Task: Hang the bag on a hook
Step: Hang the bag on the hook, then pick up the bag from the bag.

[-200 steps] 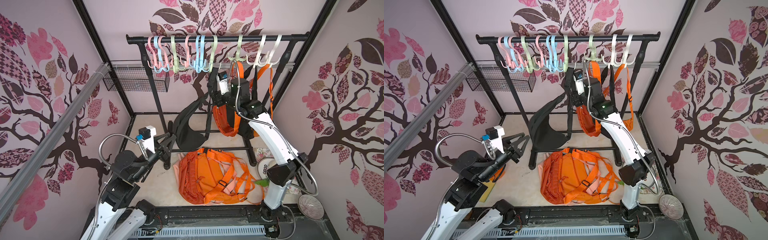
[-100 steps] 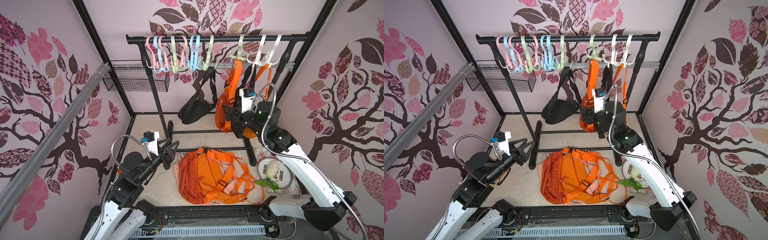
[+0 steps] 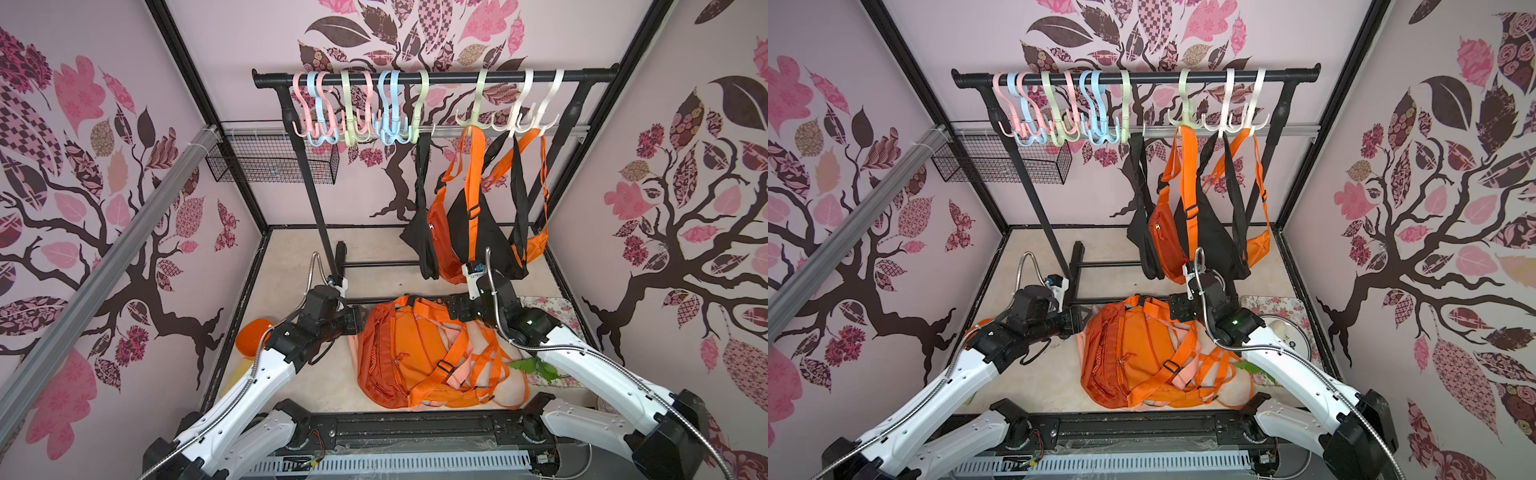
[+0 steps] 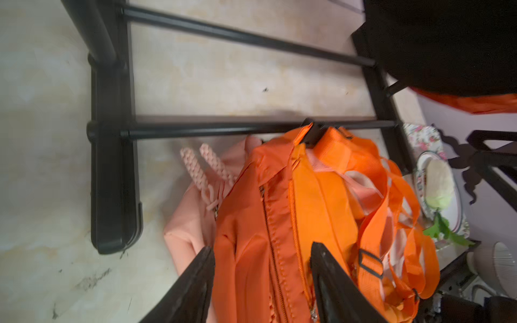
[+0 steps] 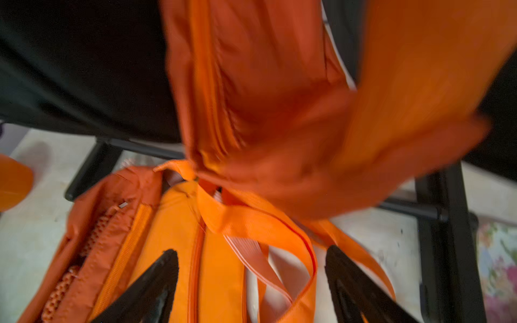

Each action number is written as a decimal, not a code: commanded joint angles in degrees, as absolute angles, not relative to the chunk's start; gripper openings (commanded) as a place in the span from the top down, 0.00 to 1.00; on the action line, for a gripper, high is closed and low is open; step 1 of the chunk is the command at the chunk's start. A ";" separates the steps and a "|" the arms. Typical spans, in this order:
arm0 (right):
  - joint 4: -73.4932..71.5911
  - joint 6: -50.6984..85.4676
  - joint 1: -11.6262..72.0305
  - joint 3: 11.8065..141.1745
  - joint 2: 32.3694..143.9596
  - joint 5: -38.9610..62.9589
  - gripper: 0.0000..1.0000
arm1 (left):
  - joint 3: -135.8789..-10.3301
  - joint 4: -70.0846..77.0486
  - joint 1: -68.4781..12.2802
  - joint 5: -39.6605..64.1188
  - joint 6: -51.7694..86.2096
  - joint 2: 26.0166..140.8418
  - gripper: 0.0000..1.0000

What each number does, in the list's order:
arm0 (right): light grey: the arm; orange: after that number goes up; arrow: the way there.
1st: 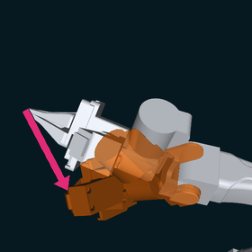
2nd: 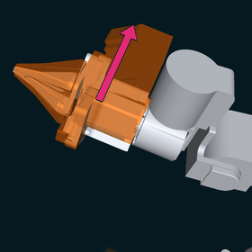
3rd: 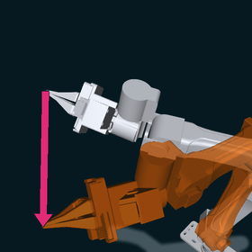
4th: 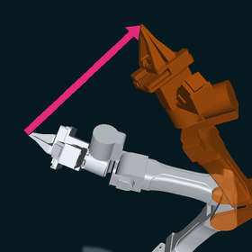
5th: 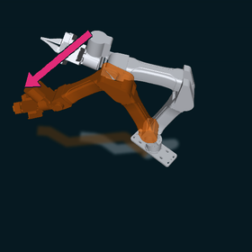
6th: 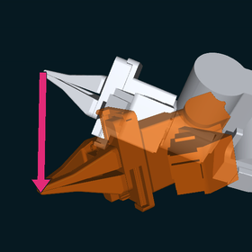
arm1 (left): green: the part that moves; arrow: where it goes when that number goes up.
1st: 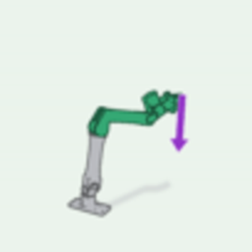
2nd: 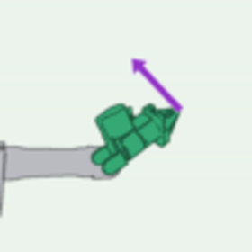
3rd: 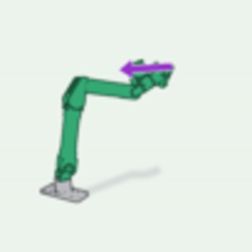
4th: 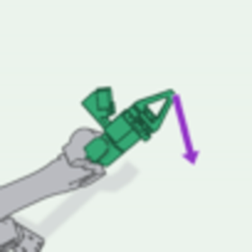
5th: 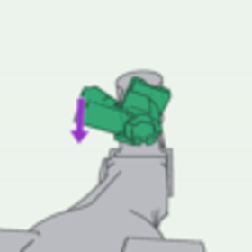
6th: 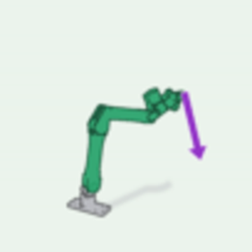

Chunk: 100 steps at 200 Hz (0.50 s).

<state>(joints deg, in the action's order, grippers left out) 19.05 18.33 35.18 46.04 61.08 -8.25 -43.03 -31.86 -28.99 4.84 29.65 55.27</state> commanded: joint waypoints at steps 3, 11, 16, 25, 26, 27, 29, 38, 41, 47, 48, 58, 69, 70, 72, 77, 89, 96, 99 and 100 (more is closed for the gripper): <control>24.16 24.99 35.28 45.24 59.52 -13.00 0.13 | -41.18 -32.87 -29.12 6.75 32.64 57.66 0.39; 25.05 25.87 35.28 44.86 60.02 -13.79 0.12 | -41.28 -33.08 -29.18 7.50 32.64 58.84 0.39; 25.43 26.30 35.31 44.50 60.23 -14.29 0.11 | -41.35 -33.34 -29.14 7.93 32.53 59.65 0.38; 25.36 26.66 35.28 44.06 60.53 -14.28 0.10 | -41.38 -33.69 -29.12 8.71 32.38 61.13 0.37; 25.33 26.69 35.28 44.00 60.59 -14.26 0.10 | -41.39 -33.67 -29.15 8.84 32.27 61.24 0.37; 25.28 26.70 35.30 43.97 60.62 -14.21 0.10 | -41.44 -33.67 -29.17 8.95 32.22 61.38 0.36; 25.22 26.80 35.33 43.86 60.68 -14.23 0.10 | -41.41 -33.73 -29.11 9.29 32.12 61.73 0.36; 24.47 27.12 35.25 43.55 60.95 -13.79 0.09 | -41.40 -34.04 -29.11 10.78 31.63 63.06 0.36; 24.17 27.20 35.24 43.51 61.03 -13.65 0.09 | -41.40 -34.27 -29.09 11.19 31.45 63.41 0.35; 23.60 27.32 35.33 43.42 61.29 -13.29 0.09 | -41.35 -34.53 -29.12 12.03 31.53 63.99 0.35; 23.53 27.33 35.33 43.42 61.32 -13.24 0.09 | -41.29 -34.49 -29.15 12.17 31.58 64.07 0.35; 22.88 27.42 35.30 43.59 61.89 -12.70 0.09 | -40.77 -34.09 -29.12 13.05 31.86 64.64 0.35; 22.45 27.42 35.28 43.92 62.50 -12.29 0.09 | -40.13 -33.90 -29.14 13.28 32.05 64.83 0.35; 22.43 27.42 35.30 43.98 62.58 -12.25 0.09 | -40.11 -33.87 -29.16 13.32 32.06 64.84 0.35; 22.42 27.42 35.28 44.02 62.69 -12.29 0.09 | -40.04 -33.85 -29.13 13.28 32.08 64.86 0.35; 22.41 27.42 35.32 44.17 62.96 -12.23 0.09 | -39.77 -33.77 -29.10 13.11 32.09 64.80 0.34; 22.69 27.42 35.32 44.38 63.32 -12.92 0.09 | -39.26 -33.33 -29.17 13.01 32.35 64.69 0.34; 22.92 27.51 35.28 44.39 63.37 -13.38 0.09 | -38.96 -32.78 -29.11 12.92 32.50 64.69 0.35; 22.87 27.47 35.33 44.39 63.37 -13.58 0.09 | -38.83 -32.52 -29.11 12.92 32.58 64.71 0.36; 22.91 27.49 35.33 44.34 63.37 -13.65 0.09 | -38.79 -32.43 -29.14 12.96 32.64 64.79 0.36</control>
